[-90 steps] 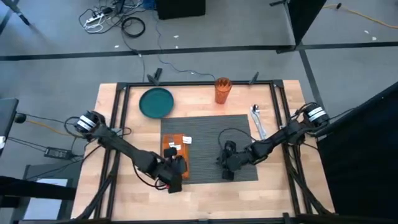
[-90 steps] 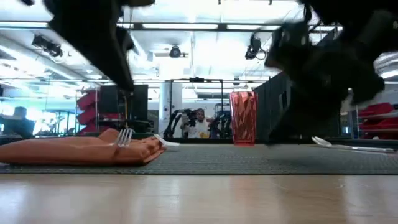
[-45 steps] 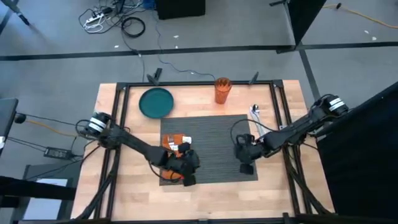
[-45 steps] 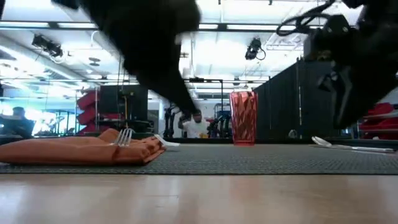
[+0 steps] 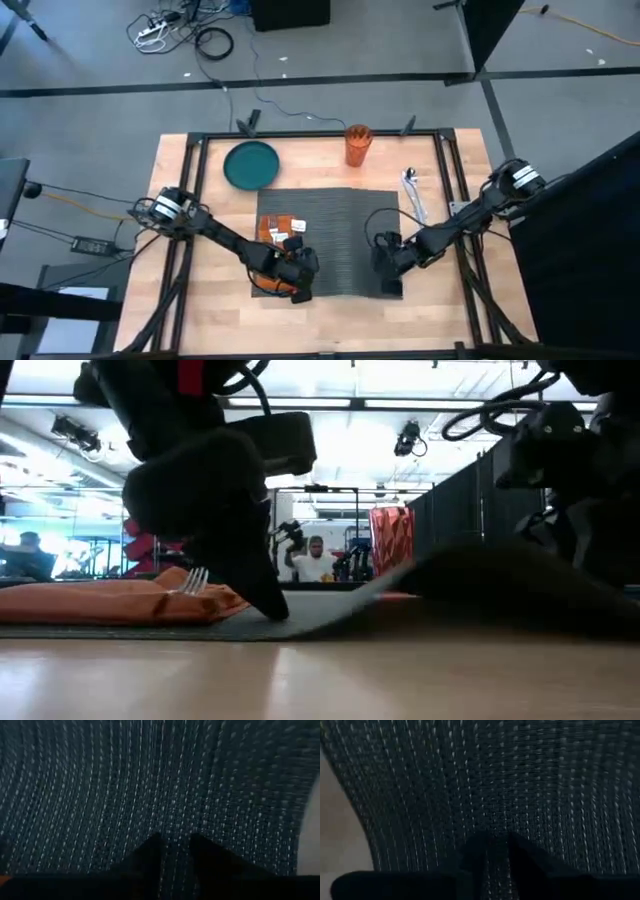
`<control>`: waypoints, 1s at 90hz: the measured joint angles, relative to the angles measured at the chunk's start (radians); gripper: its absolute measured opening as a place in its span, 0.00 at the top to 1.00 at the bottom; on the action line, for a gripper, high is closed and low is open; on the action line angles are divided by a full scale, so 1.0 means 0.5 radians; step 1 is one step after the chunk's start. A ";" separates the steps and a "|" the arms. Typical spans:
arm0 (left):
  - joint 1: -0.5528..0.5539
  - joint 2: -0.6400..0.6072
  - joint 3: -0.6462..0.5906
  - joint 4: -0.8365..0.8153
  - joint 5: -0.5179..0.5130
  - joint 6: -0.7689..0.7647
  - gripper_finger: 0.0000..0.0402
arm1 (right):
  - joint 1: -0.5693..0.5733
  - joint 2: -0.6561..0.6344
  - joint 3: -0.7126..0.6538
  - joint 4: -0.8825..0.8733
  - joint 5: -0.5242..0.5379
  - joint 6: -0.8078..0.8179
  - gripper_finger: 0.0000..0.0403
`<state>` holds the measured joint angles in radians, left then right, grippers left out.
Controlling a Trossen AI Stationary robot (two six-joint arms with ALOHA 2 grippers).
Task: Set table place
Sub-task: Adjust the black table placemat, then put the silver spoon on the middle right of the black table placemat
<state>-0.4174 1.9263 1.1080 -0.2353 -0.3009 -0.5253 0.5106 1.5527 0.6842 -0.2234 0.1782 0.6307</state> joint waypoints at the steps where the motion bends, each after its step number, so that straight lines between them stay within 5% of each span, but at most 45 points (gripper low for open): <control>1: -0.001 0.000 0.000 0.000 0.000 -0.002 0.77 | 0.000 0.000 0.000 0.002 -0.001 -0.006 0.85; 39: -0.007 -0.032 0.086 -0.012 0.016 -0.045 0.77 | -0.006 -0.035 0.014 -0.220 -0.156 -0.119 0.85; 55: -0.002 -0.084 0.226 -0.098 -0.006 0.028 0.77 | -0.061 -0.276 0.144 -0.627 -0.164 -0.101 0.85; 74: 0.063 -0.213 0.295 -0.188 -0.197 0.251 0.77 | -0.302 -0.777 0.228 -1.189 0.134 0.057 0.85; 90: 0.146 -0.230 0.266 -0.252 -0.194 0.318 0.77 | -0.820 -1.104 0.226 -1.561 0.436 0.114 0.80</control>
<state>-0.3447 1.8114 1.2407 -0.3614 -0.3981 -0.3664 0.1008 1.0007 0.7971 -1.0038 0.3964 0.6878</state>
